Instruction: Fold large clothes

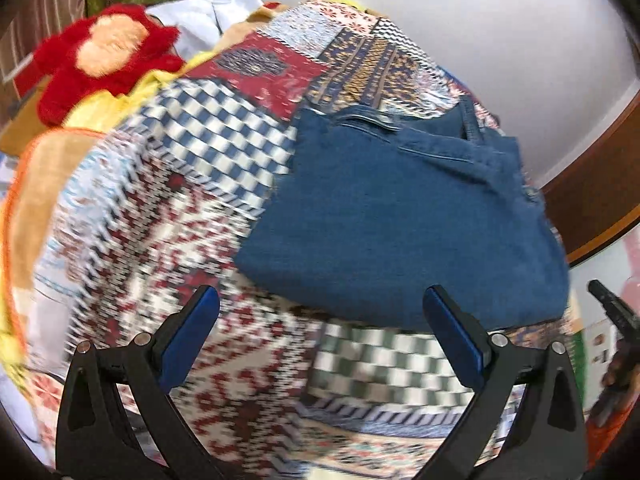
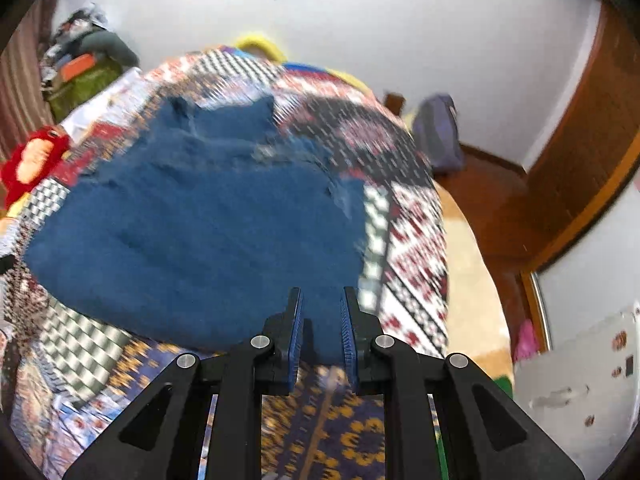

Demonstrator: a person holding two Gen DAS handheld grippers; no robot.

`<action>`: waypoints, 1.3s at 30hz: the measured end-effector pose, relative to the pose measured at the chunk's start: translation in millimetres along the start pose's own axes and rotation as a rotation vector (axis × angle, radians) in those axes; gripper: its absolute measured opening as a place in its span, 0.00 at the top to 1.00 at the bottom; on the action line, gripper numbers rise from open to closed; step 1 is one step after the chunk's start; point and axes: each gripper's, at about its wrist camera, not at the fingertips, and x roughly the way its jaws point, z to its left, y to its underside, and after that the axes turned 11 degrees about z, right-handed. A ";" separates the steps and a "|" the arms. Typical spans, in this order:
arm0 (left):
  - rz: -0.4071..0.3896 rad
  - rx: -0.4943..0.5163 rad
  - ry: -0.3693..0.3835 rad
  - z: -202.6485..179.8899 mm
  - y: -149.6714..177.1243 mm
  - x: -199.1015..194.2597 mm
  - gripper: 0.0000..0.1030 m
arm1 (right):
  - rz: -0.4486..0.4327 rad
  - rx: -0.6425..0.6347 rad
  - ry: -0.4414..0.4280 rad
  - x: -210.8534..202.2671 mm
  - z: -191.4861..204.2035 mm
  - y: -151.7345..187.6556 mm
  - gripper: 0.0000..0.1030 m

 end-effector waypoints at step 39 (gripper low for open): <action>-0.170 -0.187 0.196 -38.5 -70.9 42.0 0.74 | 0.265 0.036 -0.427 71.5 70.6 -25.5 0.87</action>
